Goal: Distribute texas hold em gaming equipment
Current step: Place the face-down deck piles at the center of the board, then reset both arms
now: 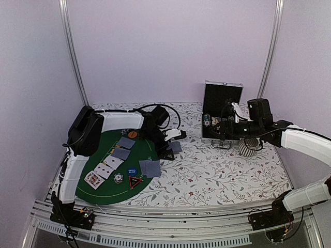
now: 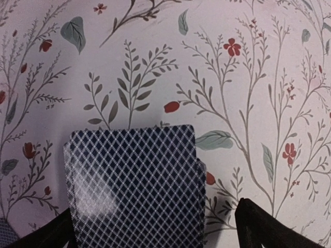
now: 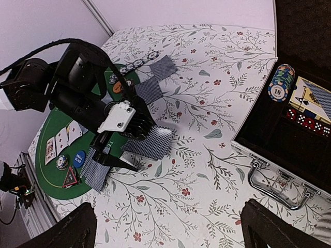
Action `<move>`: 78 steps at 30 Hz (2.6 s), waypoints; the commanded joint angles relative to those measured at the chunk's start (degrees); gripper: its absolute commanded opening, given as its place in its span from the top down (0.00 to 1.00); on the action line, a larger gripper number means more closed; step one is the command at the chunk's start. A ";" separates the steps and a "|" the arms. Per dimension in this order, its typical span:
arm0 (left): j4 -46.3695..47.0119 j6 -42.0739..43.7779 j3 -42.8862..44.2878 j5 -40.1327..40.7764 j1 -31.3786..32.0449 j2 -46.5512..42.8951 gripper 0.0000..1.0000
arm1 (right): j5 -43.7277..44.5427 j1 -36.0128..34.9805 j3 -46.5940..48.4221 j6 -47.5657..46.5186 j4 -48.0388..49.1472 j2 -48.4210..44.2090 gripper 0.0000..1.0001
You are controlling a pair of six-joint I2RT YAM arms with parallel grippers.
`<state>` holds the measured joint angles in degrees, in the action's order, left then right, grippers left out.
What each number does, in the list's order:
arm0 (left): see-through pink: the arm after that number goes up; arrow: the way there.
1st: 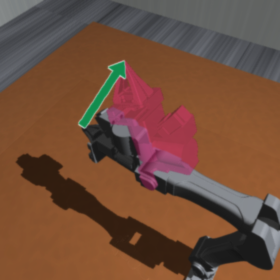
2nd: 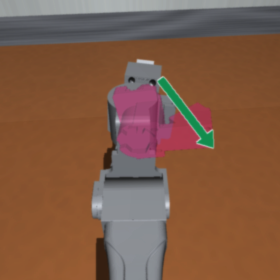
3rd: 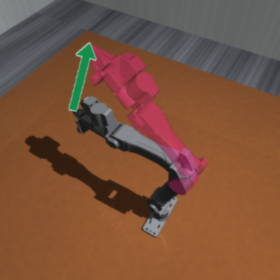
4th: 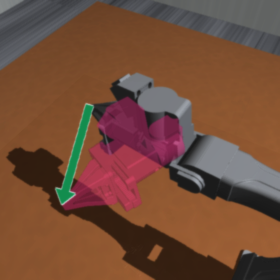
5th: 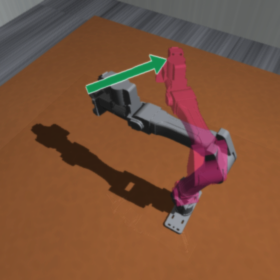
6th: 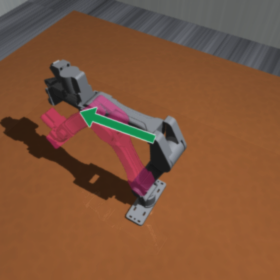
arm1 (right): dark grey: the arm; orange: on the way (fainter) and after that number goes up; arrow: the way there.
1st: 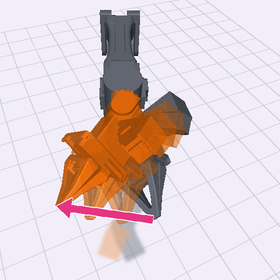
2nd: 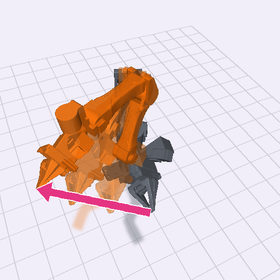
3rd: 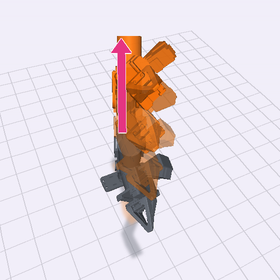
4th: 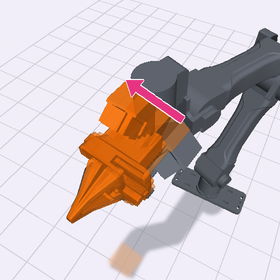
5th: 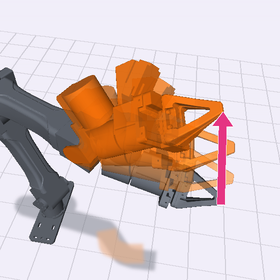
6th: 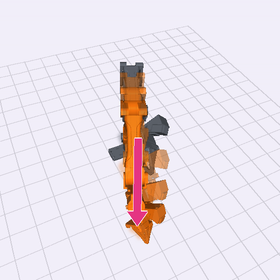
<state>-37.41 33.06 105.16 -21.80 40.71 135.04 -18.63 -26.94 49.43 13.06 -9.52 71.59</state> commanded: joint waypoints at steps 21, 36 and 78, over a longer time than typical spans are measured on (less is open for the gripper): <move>40.82 -27.02 -36.31 -10.56 -12.04 -45.43 0.02 | -18.90 32.91 -10.74 4.84 12.68 -12.93 0.01; 68.10 -36.13 -78.91 40.17 -29.55 -76.29 0.02 | -13.75 44.87 -24.76 4.88 29.16 -19.22 0.01; 113.71 -31.00 -91.76 34.83 -37.46 -45.86 0.02 | 0.53 32.58 -35.89 -14.98 84.81 16.78 0.01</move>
<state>78.00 3.25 12.34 14.31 4.16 89.58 -19.81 5.65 12.82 -0.62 74.61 87.83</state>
